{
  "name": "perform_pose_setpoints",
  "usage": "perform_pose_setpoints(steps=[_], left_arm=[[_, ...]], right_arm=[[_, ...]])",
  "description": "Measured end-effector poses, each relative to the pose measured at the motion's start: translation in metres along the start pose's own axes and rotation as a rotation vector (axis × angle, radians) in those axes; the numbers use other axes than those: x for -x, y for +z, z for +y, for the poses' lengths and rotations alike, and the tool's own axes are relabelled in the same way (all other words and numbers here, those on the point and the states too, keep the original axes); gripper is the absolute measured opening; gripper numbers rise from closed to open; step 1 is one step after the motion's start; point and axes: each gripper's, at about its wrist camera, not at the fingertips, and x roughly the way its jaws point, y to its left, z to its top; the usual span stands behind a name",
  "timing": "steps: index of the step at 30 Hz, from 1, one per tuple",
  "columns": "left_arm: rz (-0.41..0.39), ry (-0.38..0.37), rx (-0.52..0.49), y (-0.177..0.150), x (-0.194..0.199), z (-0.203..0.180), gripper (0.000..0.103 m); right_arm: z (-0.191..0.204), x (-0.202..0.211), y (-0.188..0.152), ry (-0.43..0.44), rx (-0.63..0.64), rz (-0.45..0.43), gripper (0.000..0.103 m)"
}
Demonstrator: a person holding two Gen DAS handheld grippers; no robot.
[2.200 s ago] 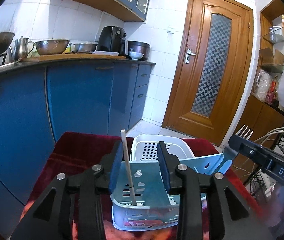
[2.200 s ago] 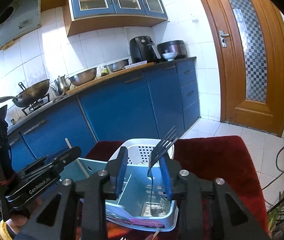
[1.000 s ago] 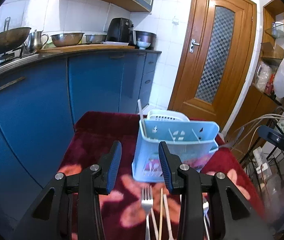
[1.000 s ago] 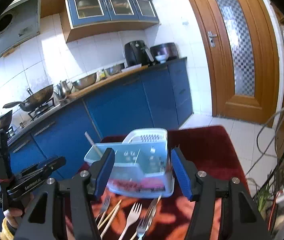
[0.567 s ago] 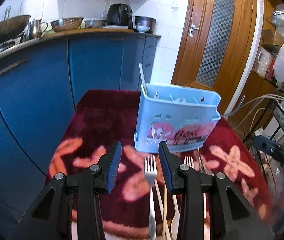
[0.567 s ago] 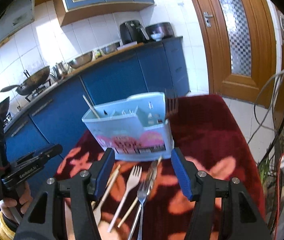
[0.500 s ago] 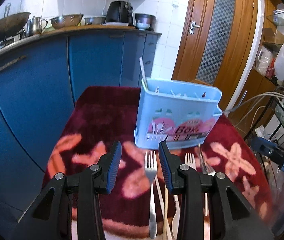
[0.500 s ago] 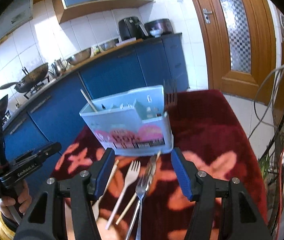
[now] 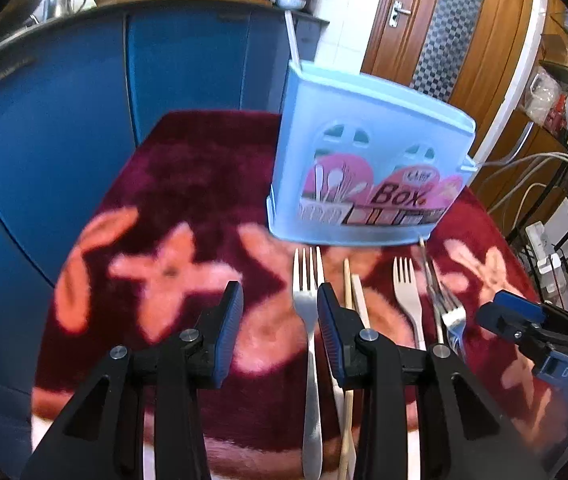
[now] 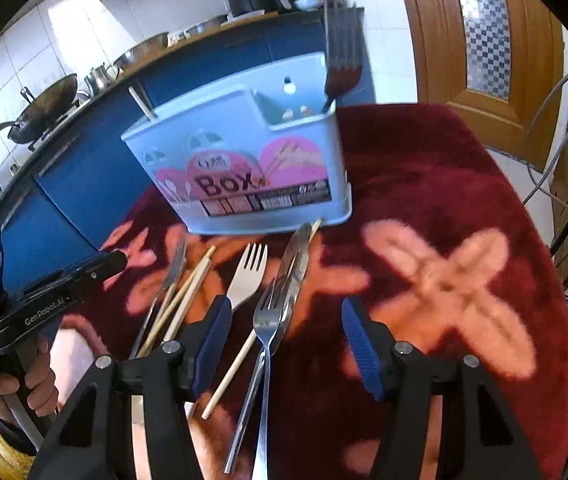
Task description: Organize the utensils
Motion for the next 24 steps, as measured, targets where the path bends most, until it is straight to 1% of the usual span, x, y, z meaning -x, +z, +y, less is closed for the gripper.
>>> perform_pose_setpoints(steps=[5, 7, 11, 13, 15, 16, 19, 24], left_arm=[[0.033, -0.007, 0.004, -0.005, -0.013, 0.001, 0.039], [0.042, -0.006, 0.007, -0.006, -0.017, 0.001, 0.039], [0.06, -0.008, 0.012, -0.006, -0.024, 0.003, 0.039], [0.067, -0.012, 0.015, -0.006, -0.026, 0.003, 0.039], [0.075, -0.015, 0.014, -0.006, -0.029, 0.003, 0.039], [0.079, -0.018, 0.013, -0.006, -0.031, 0.003, 0.039], [0.09, -0.022, 0.01, -0.004, -0.036, 0.002, 0.039], [0.109, -0.039, 0.012, 0.001, -0.047, 0.0, 0.039]], right_arm=[[-0.001, -0.015, -0.004, 0.009, -0.008, 0.039, 0.054], [-0.002, -0.019, -0.004, 0.01, -0.008, 0.048, 0.046], [-0.003, -0.026, -0.004, 0.029, -0.008, 0.066, 0.034], [-0.003, -0.027, -0.004, 0.055, -0.004, 0.067, 0.023], [0.0, -0.026, -0.004, 0.071, 0.008, 0.058, 0.013], [0.003, -0.024, -0.003, 0.068, 0.024, 0.049, 0.01], [0.007, -0.02, -0.003, 0.074, 0.045, 0.028, 0.005], [0.004, -0.009, -0.002, 0.091, 0.046, -0.003, 0.005]])
